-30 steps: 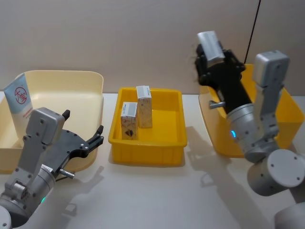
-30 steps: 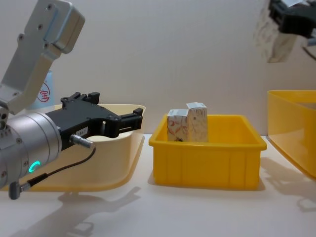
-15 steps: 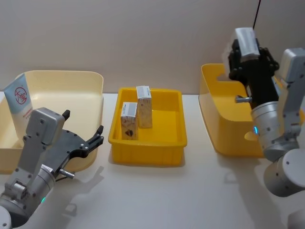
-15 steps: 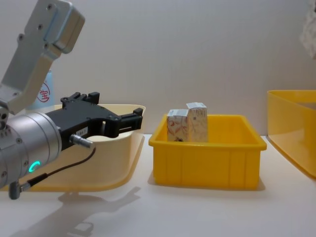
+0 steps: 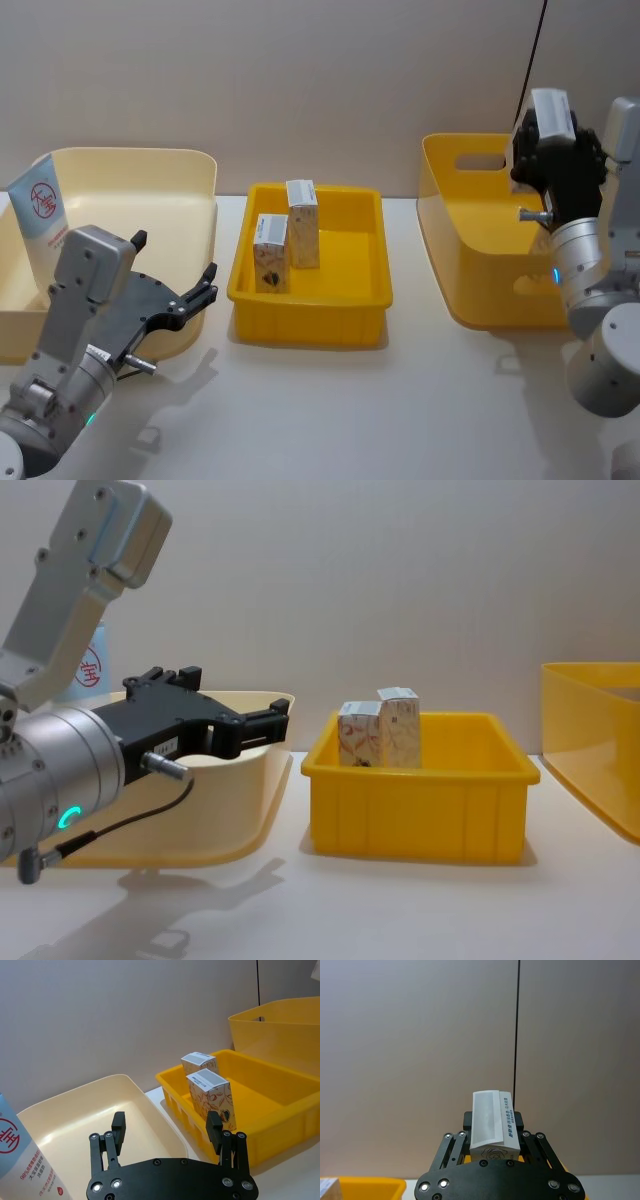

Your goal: Bimanual collaborative sorting of washing and personal care products

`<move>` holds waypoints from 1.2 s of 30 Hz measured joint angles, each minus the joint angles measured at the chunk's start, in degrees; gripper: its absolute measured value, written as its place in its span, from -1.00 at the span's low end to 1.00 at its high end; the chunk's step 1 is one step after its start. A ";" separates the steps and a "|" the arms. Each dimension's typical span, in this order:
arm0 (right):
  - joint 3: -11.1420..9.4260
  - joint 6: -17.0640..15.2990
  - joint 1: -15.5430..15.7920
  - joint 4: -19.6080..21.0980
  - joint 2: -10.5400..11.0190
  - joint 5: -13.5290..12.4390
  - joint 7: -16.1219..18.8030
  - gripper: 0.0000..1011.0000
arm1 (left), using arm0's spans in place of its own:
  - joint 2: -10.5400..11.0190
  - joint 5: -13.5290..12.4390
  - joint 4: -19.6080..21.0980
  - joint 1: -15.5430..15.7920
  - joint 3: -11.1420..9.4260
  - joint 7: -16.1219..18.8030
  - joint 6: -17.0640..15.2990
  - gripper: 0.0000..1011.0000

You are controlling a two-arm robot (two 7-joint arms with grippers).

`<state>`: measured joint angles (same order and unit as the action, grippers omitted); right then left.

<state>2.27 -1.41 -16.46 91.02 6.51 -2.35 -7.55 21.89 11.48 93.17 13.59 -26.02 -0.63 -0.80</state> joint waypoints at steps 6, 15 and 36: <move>-0.59 -4.47 -0.49 -0.33 -0.59 0.06 -0.39 -0.17 | 0.00 0.00 0.00 0.00 0.00 0.00 0.00 0.98; -0.59 -9.72 -1.81 -2.02 -1.21 0.02 0.17 -0.17 | 0.00 0.00 0.00 0.00 0.00 0.00 0.00 0.98; -0.49 -17.80 -3.80 -5.81 -3.21 0.87 -0.28 -0.17 | 0.00 0.00 0.00 0.00 0.00 0.00 0.00 0.98</move>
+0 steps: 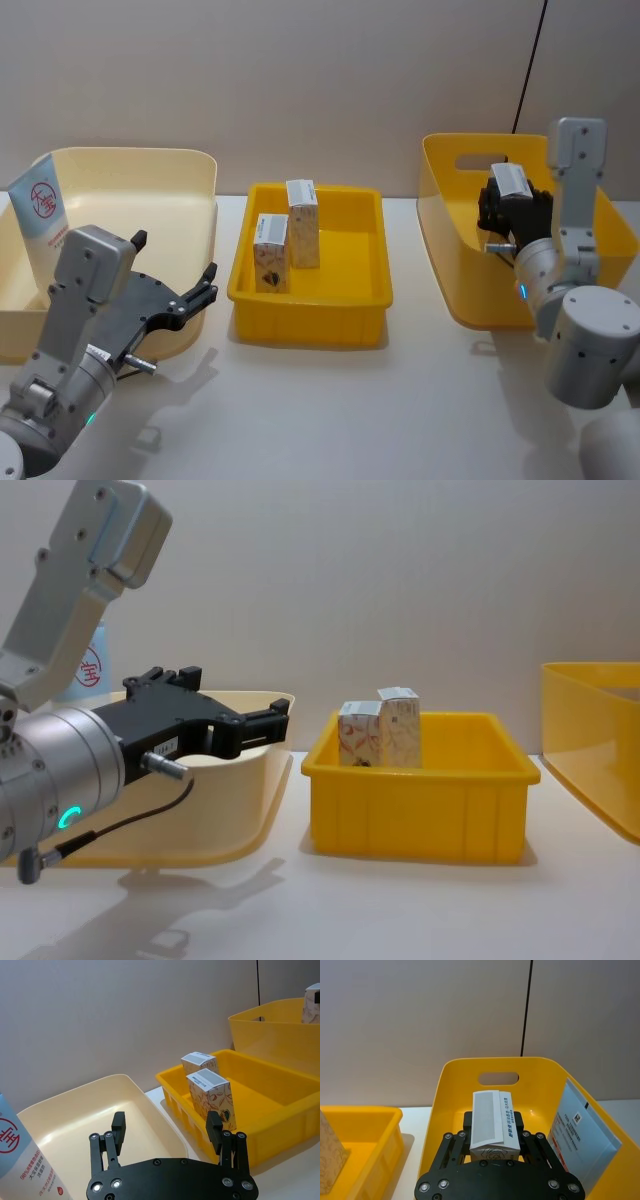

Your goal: Bimanual collaborative sorting of washing and personal care products

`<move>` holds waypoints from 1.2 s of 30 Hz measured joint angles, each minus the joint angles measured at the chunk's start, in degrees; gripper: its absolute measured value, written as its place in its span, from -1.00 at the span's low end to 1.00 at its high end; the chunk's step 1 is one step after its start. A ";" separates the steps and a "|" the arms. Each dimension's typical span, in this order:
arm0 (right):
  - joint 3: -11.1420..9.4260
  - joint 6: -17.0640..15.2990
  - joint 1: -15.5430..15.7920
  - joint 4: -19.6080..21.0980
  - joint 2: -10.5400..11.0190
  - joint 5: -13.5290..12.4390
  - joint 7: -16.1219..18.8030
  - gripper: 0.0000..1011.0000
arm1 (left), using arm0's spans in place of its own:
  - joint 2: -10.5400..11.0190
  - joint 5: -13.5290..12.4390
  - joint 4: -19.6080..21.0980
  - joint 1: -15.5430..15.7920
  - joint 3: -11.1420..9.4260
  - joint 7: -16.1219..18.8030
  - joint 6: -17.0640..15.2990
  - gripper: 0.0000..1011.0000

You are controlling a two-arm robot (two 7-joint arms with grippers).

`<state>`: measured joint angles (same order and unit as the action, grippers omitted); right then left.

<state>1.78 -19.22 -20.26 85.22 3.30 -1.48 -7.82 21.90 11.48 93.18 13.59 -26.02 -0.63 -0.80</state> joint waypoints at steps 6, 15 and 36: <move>-0.06 -0.83 -0.18 -0.53 -0.38 0.22 -0.24 -0.09 | 0.00 0.00 0.00 0.00 0.00 0.00 0.00 0.98; -0.11 -1.62 -0.36 -1.01 -0.68 0.44 -0.50 0.50 | 0.00 0.00 0.00 0.00 0.00 0.00 0.00 0.98; -0.03 0.51 0.05 -0.90 -0.50 0.46 0.92 0.98 | 0.00 0.00 0.00 0.00 0.00 0.00 0.00 0.98</move>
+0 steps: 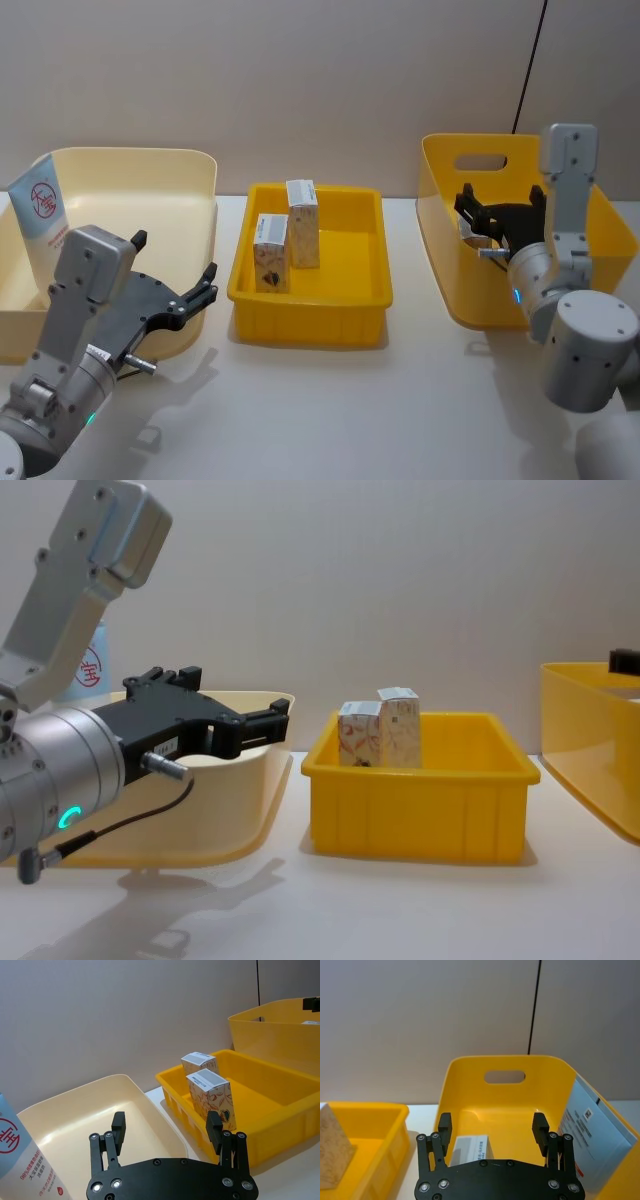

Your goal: Bimanual collaborative sorting of washing and personal care products

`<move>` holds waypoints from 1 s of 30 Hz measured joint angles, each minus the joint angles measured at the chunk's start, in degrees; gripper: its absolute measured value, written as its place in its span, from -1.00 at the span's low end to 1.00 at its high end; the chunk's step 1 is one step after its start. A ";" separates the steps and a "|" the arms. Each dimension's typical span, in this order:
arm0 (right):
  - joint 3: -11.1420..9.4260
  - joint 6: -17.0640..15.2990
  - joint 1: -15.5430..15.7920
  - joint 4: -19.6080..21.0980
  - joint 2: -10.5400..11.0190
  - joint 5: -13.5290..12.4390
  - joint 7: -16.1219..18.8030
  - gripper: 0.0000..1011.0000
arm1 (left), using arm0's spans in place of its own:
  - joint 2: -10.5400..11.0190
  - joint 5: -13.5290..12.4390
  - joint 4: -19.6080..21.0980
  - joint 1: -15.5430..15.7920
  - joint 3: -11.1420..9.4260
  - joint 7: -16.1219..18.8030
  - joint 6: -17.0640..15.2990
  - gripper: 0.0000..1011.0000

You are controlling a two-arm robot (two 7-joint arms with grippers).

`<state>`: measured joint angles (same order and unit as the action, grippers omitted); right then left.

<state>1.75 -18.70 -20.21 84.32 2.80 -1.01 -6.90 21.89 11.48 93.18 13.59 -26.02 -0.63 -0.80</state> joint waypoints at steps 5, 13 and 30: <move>0.48 3.52 0.52 0.49 0.74 -0.58 2.75 0.98 | 0.00 0.00 0.00 0.00 0.00 0.00 0.00 0.98; 1.32 8.15 0.89 0.93 1.69 -1.83 7.33 0.98 | 0.00 0.00 0.00 0.00 0.00 0.00 0.00 0.98; 2.75 12.35 1.86 1.94 3.13 -4.04 12.13 0.98 | 0.00 0.00 0.00 0.00 0.00 0.00 0.00 0.98</move>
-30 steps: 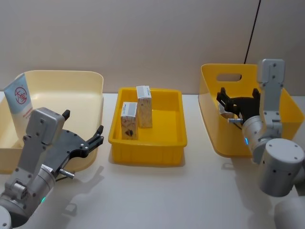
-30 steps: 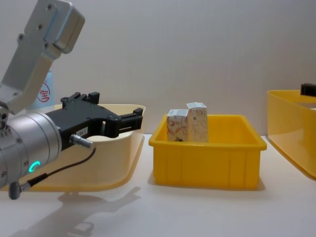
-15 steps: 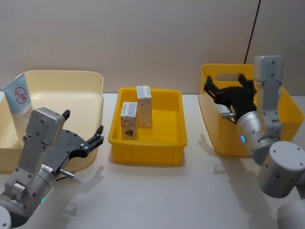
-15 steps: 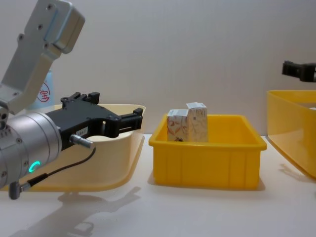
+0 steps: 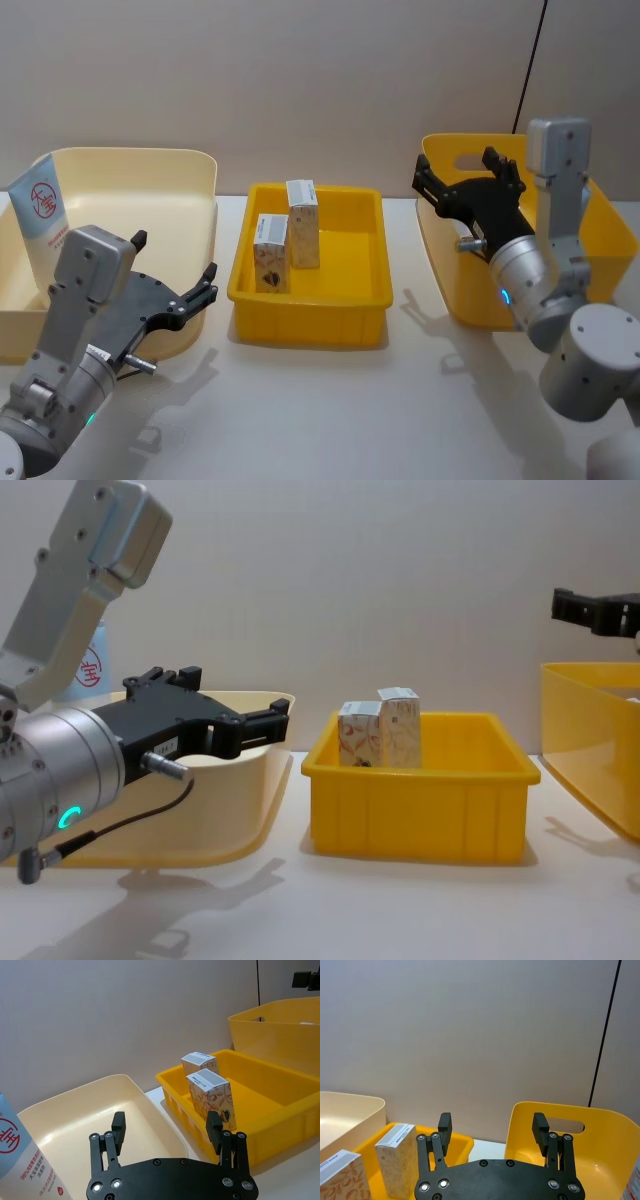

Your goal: Bimanual collaborative sorting of washing and personal care products

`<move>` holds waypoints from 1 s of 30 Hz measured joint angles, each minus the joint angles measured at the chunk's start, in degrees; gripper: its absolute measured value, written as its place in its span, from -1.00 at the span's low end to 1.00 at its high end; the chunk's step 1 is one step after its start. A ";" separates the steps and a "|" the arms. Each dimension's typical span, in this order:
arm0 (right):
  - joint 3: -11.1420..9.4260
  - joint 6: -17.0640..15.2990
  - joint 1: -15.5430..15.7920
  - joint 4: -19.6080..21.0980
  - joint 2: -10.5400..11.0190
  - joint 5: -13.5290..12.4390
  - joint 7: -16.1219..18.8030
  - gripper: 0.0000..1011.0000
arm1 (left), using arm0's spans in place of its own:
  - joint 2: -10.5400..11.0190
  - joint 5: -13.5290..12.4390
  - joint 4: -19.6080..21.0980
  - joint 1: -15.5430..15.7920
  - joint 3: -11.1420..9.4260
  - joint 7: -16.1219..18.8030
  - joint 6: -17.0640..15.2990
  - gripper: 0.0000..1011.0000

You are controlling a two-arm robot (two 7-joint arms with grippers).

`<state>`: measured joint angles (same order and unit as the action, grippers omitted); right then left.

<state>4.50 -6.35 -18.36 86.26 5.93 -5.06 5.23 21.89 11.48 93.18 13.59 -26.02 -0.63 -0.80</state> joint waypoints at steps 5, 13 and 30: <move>1.04 0.53 2.36 1.81 1.64 -1.40 -0.13 0.98 | 0.00 0.00 0.00 0.00 0.00 0.00 0.00 0.98; 2.83 1.53 6.48 5.04 4.50 -3.87 -0.51 0.98 | 0.00 0.00 0.00 0.00 0.00 0.00 0.00 0.98; 7.05 3.73 15.98 12.48 11.18 -9.50 -1.16 0.98 | 0.00 -0.01 0.00 0.00 0.00 0.00 0.00 0.98</move>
<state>11.55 -2.62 -2.38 98.74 17.11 -14.55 4.06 21.89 11.48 93.18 13.59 -26.02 -0.63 -0.80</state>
